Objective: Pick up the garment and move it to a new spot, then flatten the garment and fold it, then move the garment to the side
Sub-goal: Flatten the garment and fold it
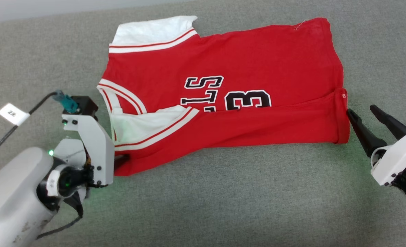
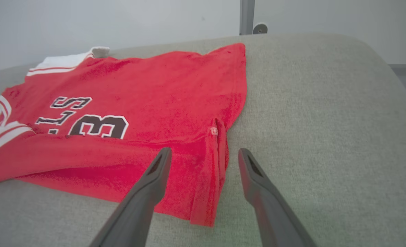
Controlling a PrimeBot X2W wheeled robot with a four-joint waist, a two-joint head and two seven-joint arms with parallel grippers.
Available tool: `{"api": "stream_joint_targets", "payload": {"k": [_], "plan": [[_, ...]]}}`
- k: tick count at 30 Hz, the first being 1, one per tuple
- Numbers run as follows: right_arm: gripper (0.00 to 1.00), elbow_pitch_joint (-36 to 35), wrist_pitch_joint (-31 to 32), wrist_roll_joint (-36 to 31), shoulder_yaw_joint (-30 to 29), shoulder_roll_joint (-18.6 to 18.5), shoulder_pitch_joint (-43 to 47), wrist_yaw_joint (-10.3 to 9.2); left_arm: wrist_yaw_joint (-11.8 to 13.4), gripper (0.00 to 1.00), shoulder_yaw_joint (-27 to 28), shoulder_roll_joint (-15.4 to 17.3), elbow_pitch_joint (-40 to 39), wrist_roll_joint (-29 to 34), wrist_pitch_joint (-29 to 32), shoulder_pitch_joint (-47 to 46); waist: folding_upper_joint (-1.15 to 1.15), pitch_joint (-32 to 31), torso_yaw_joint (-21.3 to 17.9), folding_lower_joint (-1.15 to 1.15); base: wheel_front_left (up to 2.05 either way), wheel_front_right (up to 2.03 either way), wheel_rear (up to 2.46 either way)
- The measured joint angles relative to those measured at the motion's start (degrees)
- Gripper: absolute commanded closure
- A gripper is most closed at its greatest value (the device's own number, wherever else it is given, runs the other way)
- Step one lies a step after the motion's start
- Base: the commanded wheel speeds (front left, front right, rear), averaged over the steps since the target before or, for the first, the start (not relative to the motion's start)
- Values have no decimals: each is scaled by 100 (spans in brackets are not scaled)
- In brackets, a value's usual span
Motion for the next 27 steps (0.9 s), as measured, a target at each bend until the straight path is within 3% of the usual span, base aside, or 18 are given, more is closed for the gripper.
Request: {"api": "stream_joint_targets", "payload": {"k": [8,13,22,23,25,27], "plan": [[0,-67,1268,13,255,-419,64,0,-144,100,12,-175,113,-101,-101,47,0,-64,64,0,0,0,0],[0,101,2005,69,369,-434,-271,0,-201,100,-21,-274,114,-88,-151,33,0,-48,150,0,0,0,0],[0,1042,2563,-102,571,-297,-886,0,-277,100,-29,-471,157,-48,-250,-70,0,102,344,0,0,0,0],[13,1102,2559,-110,593,-293,-944,0,-294,100,-30,-490,167,-45,-264,-85,0,119,362,0,0,0,0],[100,1176,2506,-136,667,-298,-1042,0,-303,100,-25,-515,189,-45,-309,-90,0,145,398,0,0,0,0],[100,1239,2496,-110,706,-294,-1090,0,-331,100,-22,-532,201,-48,-338,-89,0,152,420,0,0,0,0]]}}
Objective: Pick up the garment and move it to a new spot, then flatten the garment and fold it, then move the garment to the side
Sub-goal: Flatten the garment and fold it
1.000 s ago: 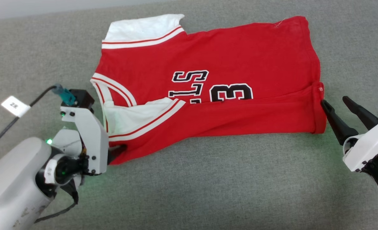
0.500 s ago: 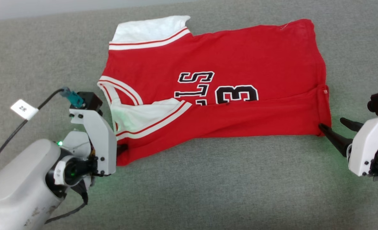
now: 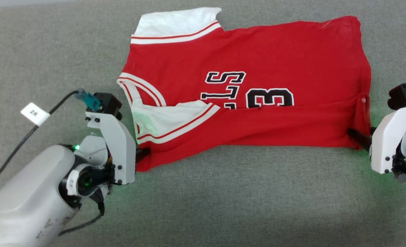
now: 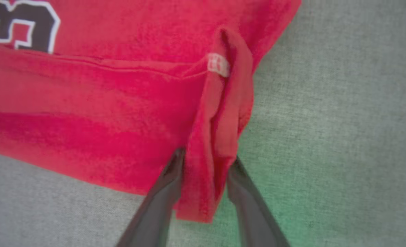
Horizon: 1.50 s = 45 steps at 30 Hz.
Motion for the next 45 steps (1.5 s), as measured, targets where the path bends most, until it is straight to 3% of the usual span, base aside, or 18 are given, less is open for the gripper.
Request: {"api": "stream_joint_targets", "payload": {"k": [11,19,26,27,28,29,30,35,41,45], "plan": [[100,9,-193,213,166,-211,259,1,9,100,107,69,-334,-172,-333,543,0,-280,30,0,0,0,0],[100,-516,-157,454,63,-569,1060,1,399,100,149,470,-1392,-296,-645,1494,0,-503,97,0,0,0,0],[100,-923,-135,468,-300,-579,1588,1,698,100,205,667,-2028,-353,-892,2053,0,-516,112,0,0,0,0],[100,-966,-138,438,-342,-560,1628,1,739,87,235,673,-2049,-350,-962,2085,0,-517,110,0,0,0,0],[22,-1003,-165,376,-392,-531,1658,1,762,57,287,671,-2054,-339,-1059,2101,0,-519,106,0,0,0,0],[0,-1039,-232,318,-452,-499,1675,1,790,27,331,667,-2061,-334,-1131,2102,0,-523,101,0,0,0,0],[0,-1076,-283,265,-516,-456,1701,1,790,0,350,671,-2081,-313,-1191,2106,0,-531,96,0,0,0,0],[0,-1471,-856,36,-890,-208,1868,0,909,0,633,714,-2248,-116,-1808,2258,0,-611,51,0,0,0,0],[0,-1940,-1945,-464,-1341,278,2069,0,1148,0,1272,595,-2270,131,-3061,2448,0,-683,-47,0,0,0,0],[0,-2225,-2631,-700,-1385,714,2186,0,1029,0,1415,523,-2126,425,-3597,2384,0,-696,-141,0,0,0,0]]}}
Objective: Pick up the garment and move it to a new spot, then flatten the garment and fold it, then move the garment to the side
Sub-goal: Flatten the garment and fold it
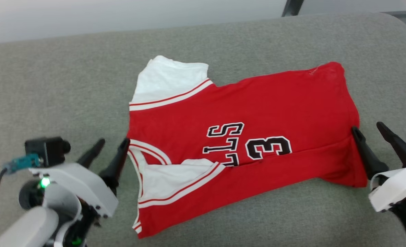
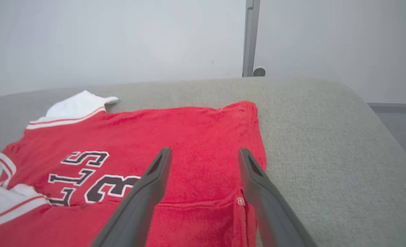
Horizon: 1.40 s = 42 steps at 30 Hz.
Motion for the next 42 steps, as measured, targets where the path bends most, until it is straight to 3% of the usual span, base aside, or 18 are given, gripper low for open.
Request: {"api": "stream_joint_targets", "payload": {"k": [7,14,19,24,28,37,38,39,40,42], "plan": [[0,-87,-823,-215,97,709,66,0,-443,0,-8,-38,667,414,-125,-982,0,92,-273,0,0,0,0],[0,-13,-1201,-165,471,1018,-176,0,-1023,0,-60,86,1863,730,474,-2640,0,348,-736,0,0,0,0],[0,164,-1345,-16,679,1082,-267,0,-1501,0,-378,7,3226,942,1259,-3762,0,600,-1080,0,0,0,0],[0,339,-1482,114,805,1068,-389,0,-2013,0,-760,-190,4414,834,2553,-4496,0,851,-1383,0,0,0,0],[0,415,-1553,175,914,1060,-504,0,-2115,0,-981,-230,5102,837,3359,-4914,0,1034,-1571,0,0,0,0],[0,539,-1636,278,1029,943,-598,0,-2195,0,-1069,-531,6065,703,4101,-5437,0,1278,-1768,0,0,0,0],[0,539,-1607,275,1033,900,-636,0,-2239,40,-1081,-568,6117,693,4111,-5473,0,1280,-1755,0,0,0,0],[0,528,-1585,276,1031,853,-680,0,-2265,95,-1100,-603,6168,698,4111,-5498,0,1278,-1736,0,0,0,0],[0,509,-1556,276,1022,802,-723,0,-2309,100,-1126,-642,6210,714,4111,-5523,0,1274,-1715,0,0,0,0],[0,456,-1445,274,1025,686,-860,0,-2391,100,-1169,-742,6283,723,4111,-5571,0,1268,-1665,0,0,0,0]]}}
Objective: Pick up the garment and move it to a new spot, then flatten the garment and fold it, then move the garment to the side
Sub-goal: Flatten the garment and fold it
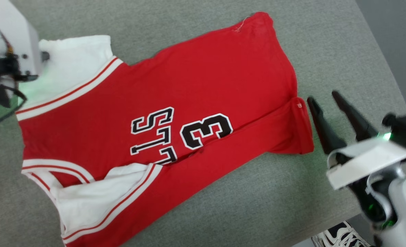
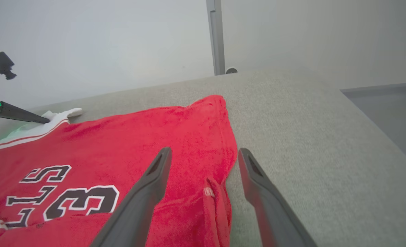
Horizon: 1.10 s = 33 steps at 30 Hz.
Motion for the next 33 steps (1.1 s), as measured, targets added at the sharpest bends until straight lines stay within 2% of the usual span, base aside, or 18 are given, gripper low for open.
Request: {"api": "stream_joint_targets", "payload": {"k": [4,8,10,15,19,26,33], "plan": [[0,-20,645,4,212,-357,-610,0,-133,100,-51,-201,120,13,-158,-60,0,7,117,0,0,0,0],[0,350,1518,350,405,-535,-1613,0,-227,100,-104,-398,191,23,-304,-165,0,45,268,0,0,0,0],[0,734,1964,658,483,-534,-2189,0,-276,100,-126,-511,209,31,-389,-249,0,85,356,0,0,0,0],[0,1927,3085,833,980,-847,-3448,0,-336,100,-200,-850,212,41,-612,-476,0,234,617,0,0,0,0],[0,2800,3649,842,1230,-1074,-4213,0,-377,100,-267,-1099,213,27,-677,-667,0,373,866,0,0,0,0],[0,3921,3912,829,1619,-1135,-4995,0,-421,100,-445,-1373,145,10,-883,-914,0,634,1285,0,0,0,0],[0,4623,3841,936,1845,-1085,-5347,0,-424,100,-624,-1416,-80,-178,-1024,-996,0,828,1537,0,0,0,0]]}}
